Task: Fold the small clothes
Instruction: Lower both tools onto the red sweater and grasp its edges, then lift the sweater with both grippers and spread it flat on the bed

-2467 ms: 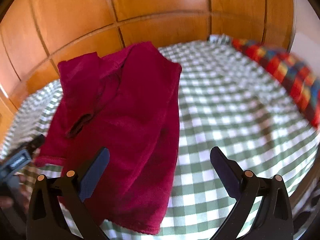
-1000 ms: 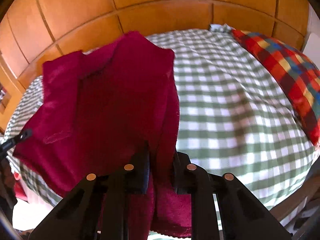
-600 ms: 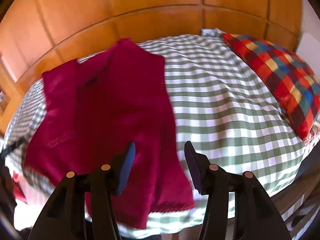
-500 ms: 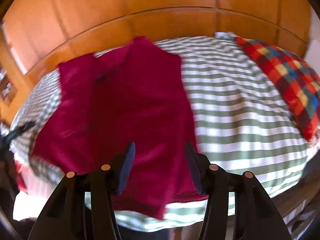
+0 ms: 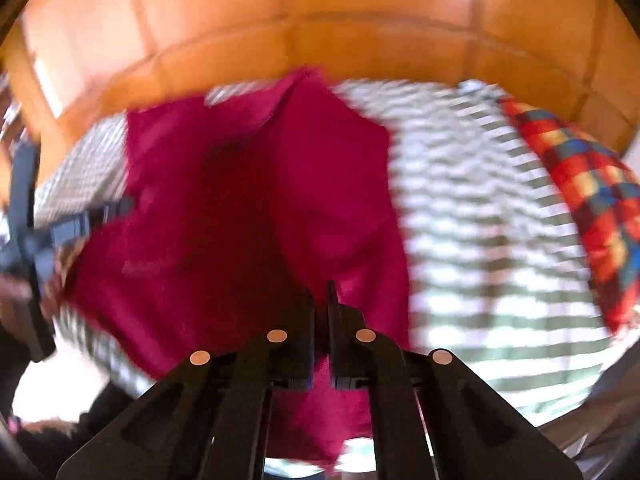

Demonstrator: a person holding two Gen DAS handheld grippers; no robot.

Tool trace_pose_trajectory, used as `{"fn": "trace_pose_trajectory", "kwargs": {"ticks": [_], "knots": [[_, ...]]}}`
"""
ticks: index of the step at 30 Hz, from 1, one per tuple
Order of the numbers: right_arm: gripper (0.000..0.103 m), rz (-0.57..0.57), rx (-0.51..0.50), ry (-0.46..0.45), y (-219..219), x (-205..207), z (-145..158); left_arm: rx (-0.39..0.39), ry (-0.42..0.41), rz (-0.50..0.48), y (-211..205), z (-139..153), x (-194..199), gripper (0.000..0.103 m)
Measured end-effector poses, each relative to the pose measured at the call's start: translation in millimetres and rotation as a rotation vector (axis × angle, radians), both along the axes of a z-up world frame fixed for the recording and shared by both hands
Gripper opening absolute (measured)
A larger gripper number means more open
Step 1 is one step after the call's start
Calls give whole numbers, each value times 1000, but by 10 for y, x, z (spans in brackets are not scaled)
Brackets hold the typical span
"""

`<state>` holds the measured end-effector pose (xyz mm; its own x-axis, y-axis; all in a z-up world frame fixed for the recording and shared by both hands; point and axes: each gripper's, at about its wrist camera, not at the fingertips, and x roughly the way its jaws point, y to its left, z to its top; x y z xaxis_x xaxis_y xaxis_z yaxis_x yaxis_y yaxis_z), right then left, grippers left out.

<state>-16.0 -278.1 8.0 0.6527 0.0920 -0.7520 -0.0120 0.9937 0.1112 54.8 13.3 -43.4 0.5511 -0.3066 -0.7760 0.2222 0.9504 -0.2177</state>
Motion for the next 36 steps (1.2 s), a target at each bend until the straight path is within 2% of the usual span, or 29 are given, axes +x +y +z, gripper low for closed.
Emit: {"fn": "trace_pose_trajectory", "kwargs": {"ticks": [2,3,4,5,7,9,12,15,16,18,19,20,21,23,27,30,31,32,34,36], "knots": [[4,-77,-40,-33,-318,80,164,11,16,-15,-73,-67,100,55],[4,-131,-95,-54,-508,167,245,15,33,-26,-117,-109,151,50],[4,-164,-119,-60,-607,224,282,9,52,-47,-153,-142,191,24],[4,-205,-139,-60,-760,313,316,11,62,-63,-186,-154,216,7],[4,-298,-208,-60,-1068,555,367,6,37,-90,-232,-102,222,7],[4,-364,-252,-47,-1292,779,376,-56,9,-127,-208,61,242,6],[4,-463,-304,-16,-1632,1135,352,-117,-53,-99,-1,377,360,6],[4,-544,-334,13,-1972,1491,236,-215,-105,28,526,742,617,5],[4,-561,-334,20,-2047,1555,203,-237,-131,98,801,890,732,5],[5,-590,-354,34,-2115,1692,122,-267,-159,209,1240,1087,923,5],[8,-593,-354,37,-2135,1737,94,-265,-172,256,1420,1155,986,5],[24,-597,-347,42,-2152,1788,64,-252,-187,331,1675,1243,1089,5],[49,-606,-349,40,-2139,1793,69,-247,-189,376,1850,1299,1172,5],[69,-636,-371,4,-2090,1748,96,-228,-183,489,2248,1363,1351,5],[69,-576,-385,-26,-1845,1632,115,-202,-159,701,2867,1323,1549,5],[73,-498,-347,-23,-1578,1503,60,-237,-84,812,3252,1075,1675,8],[73,-480,-334,-19,-1514,1479,33,-253,-54,820,3298,974,1698,20],[73,-452,-308,-7,-1406,1435,-13,-251,1,827,3320,829,1725,46],[73,-396,-244,15,-1214,1343,-104,-220,40,831,3258,655,1666,60],[73,-347,-200,39,-1054,1268,-198,-185,41,756,3043,512,1529,63]]}}
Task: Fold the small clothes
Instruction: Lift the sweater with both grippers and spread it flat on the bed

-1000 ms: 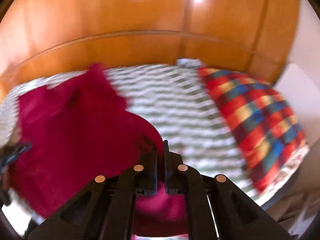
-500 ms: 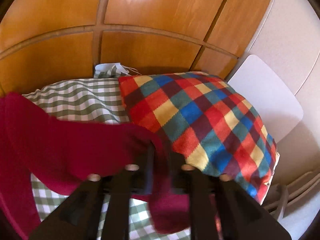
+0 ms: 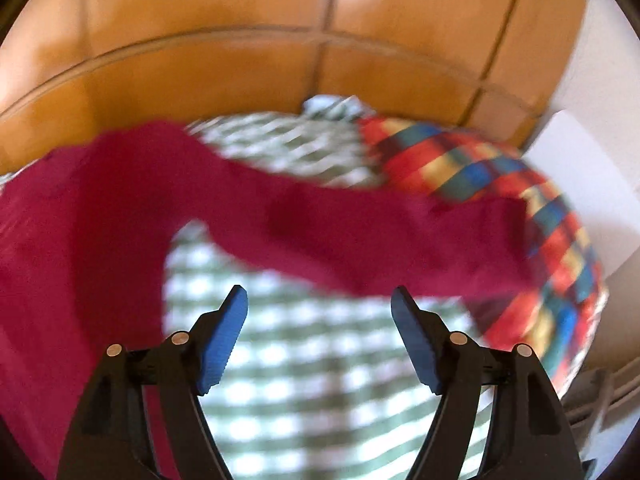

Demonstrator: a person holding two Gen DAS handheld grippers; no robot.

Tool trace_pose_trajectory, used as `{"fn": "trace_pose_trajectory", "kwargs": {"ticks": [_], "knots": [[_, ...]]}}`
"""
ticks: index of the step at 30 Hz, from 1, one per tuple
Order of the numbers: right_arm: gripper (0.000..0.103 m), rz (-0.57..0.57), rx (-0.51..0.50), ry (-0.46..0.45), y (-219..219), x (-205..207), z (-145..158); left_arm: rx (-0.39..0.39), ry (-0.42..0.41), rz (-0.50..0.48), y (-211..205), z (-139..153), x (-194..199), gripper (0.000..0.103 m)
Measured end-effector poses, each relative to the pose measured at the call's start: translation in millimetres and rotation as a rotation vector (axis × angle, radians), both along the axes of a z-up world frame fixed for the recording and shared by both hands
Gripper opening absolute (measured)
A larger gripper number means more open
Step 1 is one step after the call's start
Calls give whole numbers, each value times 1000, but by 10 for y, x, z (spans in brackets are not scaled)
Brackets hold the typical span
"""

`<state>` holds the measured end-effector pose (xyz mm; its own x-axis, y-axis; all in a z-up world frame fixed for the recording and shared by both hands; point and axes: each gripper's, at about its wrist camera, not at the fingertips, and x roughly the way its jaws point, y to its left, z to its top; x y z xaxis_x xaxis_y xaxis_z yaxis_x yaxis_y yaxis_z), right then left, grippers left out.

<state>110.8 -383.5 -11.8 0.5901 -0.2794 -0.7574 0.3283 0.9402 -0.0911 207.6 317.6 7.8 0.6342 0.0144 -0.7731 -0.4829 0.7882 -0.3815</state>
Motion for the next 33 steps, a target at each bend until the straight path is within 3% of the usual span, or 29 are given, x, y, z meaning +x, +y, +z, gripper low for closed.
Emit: {"fn": "trace_pose_trajectory", "kwargs": {"ticks": [5,10,13,16,18,19,20,21,22,25,29,31,33], "knots": [[73,100,115,67,319,-264,-266,31,5,-259,-593,-280,-569,64],[73,157,225,106,412,-521,-405,-51,-13,-600,-1375,-443,-1426,64],[73,186,302,129,439,-715,-476,-103,0,-735,-1778,-592,-1816,64],[72,227,341,151,493,-879,-554,-86,36,-812,-2126,-710,-2127,63],[57,253,342,153,577,-1020,-593,-53,37,-818,-2218,-722,-2236,60],[52,266,335,150,613,-1064,-597,-16,33,-817,-2268,-720,-2273,51],[37,286,325,143,672,-1130,-588,-8,34,-818,-2286,-714,-2291,32],[18,309,336,138,713,-1166,-577,-25,37,-818,-2295,-710,-2300,22],[13,327,353,138,737,-1173,-572,-37,37,-819,-2294,-715,-2281,14],[11,364,298,129,880,-1226,-491,5,25,-814,-2277,-703,-2220,11],[10,391,326,45,830,-1398,-220,5,-18,-782,-2044,-500,-2260,11],[10,401,321,56,829,-1441,-236,18,13,-779,-2004,-558,-2276,12],[10,414,293,125,907,-1429,-417,22,80,-783,-2027,-741,-2286,18]]}}
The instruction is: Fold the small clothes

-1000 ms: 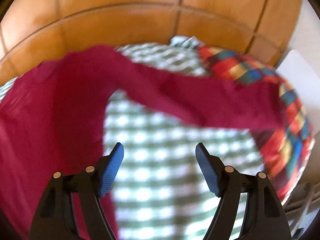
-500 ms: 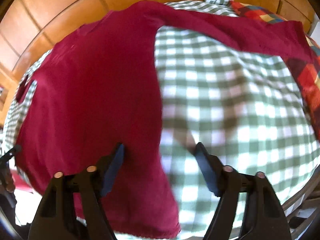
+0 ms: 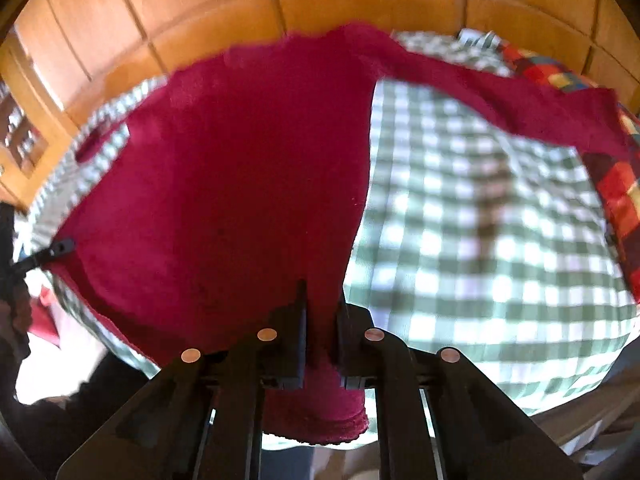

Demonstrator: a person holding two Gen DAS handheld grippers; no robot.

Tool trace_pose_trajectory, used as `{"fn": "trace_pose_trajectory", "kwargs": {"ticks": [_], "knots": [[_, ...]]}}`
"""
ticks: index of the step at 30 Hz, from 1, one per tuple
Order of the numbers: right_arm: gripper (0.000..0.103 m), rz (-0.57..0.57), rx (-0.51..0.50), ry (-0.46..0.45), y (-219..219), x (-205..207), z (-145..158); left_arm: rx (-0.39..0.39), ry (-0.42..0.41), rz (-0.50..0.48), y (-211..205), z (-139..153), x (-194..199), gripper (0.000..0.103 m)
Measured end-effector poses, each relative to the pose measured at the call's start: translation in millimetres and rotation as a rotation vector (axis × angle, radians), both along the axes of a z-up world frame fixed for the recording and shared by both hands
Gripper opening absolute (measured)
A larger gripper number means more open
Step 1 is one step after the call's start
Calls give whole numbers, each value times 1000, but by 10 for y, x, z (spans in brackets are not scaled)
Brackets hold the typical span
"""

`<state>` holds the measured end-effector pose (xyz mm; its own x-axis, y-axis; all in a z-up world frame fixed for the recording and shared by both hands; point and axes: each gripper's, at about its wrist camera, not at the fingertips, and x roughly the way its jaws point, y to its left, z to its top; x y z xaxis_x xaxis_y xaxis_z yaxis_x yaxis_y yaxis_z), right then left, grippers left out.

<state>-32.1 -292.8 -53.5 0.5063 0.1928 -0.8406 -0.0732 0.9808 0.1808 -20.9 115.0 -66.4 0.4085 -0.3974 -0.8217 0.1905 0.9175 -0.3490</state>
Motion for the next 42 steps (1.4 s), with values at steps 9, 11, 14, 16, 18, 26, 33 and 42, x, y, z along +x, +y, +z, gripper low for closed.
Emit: {"fn": "trace_pose_trajectory", "kwargs": {"ticks": [9,11,14,16,18,26,33,42], "knots": [[57,-83,-87,-72,40,145,245,-8,-110,313,823,277,194,52],[57,-61,-63,-110,216,258,359,45,-102,438,1167,328,398,51],[57,6,-26,-133,603,456,387,117,-115,604,1675,442,684,56],[57,70,1,-120,940,597,329,154,-150,659,1841,564,862,61],[57,112,1,-104,1194,669,247,277,-208,661,1862,697,1105,69],[66,146,39,-42,1602,925,3,688,-198,472,1550,395,2092,69],[67,131,61,-46,1590,943,-77,358,-200,760,2349,518,2131,0],[77,146,3,-100,1747,929,-149,71,-27,1042,3439,-46,1545,0]]}}
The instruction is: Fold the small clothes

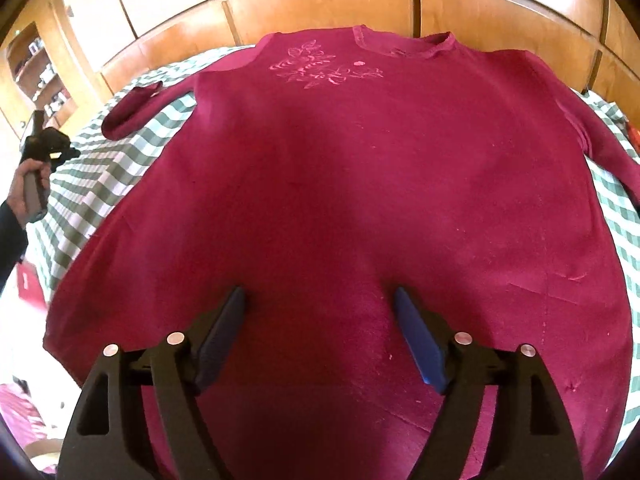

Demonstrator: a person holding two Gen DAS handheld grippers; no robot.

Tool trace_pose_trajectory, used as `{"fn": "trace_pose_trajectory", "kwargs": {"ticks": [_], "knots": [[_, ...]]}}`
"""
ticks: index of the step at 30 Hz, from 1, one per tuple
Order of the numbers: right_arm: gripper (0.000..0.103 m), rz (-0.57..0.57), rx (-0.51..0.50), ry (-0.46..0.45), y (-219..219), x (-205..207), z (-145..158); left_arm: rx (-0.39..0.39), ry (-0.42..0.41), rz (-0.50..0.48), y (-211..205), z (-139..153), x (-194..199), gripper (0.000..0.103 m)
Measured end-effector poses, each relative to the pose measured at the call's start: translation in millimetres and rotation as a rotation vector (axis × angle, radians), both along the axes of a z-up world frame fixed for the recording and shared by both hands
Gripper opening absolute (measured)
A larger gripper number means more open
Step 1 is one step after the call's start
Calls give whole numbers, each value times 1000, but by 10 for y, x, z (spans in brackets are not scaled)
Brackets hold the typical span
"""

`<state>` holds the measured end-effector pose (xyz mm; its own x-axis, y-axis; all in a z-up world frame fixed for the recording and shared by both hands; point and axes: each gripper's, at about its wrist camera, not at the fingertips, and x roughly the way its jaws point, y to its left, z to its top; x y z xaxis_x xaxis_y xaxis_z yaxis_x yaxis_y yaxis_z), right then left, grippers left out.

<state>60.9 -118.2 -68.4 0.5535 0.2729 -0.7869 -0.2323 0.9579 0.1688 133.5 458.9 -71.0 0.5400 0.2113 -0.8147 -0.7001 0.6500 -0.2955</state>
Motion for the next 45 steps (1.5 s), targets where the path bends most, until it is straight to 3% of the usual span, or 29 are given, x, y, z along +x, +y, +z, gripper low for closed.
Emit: {"fn": "trace_pose_trajectory", "kwargs": {"ticks": [1,2,4,7,9,11,13,15,16,17,18,19,21,22,24,26,31,35,36,37,38,43,45], "knots": [[77,-2,2,0,-1,3,-2,-19,-46,1,-18,42,-61,16],[77,-4,2,-2,-1,2,-3,0,-115,-15,-108,160,-133,51],[77,-9,0,-5,6,-1,-4,143,-181,-78,-420,423,-206,78],[78,-11,-7,-5,24,4,-7,284,-187,-285,-864,607,-101,79],[78,-13,-9,-5,31,9,-9,437,-129,-451,-1282,625,64,80],[78,-19,-12,-7,40,9,-8,521,-67,-575,-1565,532,262,80],[78,-26,-13,-9,46,6,-7,555,-10,-657,-1744,427,446,80],[79,-32,-14,-11,48,4,-7,632,99,-677,-1865,232,744,66],[79,-35,-14,-11,51,5,-7,632,129,-681,-1883,195,831,26],[79,-36,-15,-11,52,6,-8,598,164,-654,-1812,149,930,5],[79,-35,-16,-11,51,4,-6,550,141,-596,-1659,184,935,3],[79,-33,-14,-12,45,4,-6,460,55,-498,-1453,276,862,3],[80,-35,-8,-18,32,-5,-12,292,-42,-319,-1073,357,625,3],[80,-35,-10,-23,35,-10,-16,174,-97,-222,-821,325,450,3],[82,-33,-16,-31,48,-12,-25,12,-152,-84,-476,174,214,3],[82,-29,-21,-33,54,-8,-26,-100,-163,22,-192,-36,-4,0],[82,-30,-16,-50,46,-26,-38,-94,-82,141,82,-301,-302,0],[83,-36,-17,-64,51,-44,-45,-52,-39,182,136,-188,-415,3],[83,-37,-14,-65,48,-47,-44,-48,-44,188,126,-137,-461,9],[83,-38,-12,-67,46,-49,-44,-37,-44,190,89,-84,-501,32],[83,-38,-11,-69,48,-49,-46,-9,-58,186,-2,14,-546,47],[83,-25,-4,-44,21,-34,-4,106,-131,-17,-667,408,-584,52],[77,-27,52,-9,-115,-22,84,127,-165,-141,-1062,527,-568,54]]}}
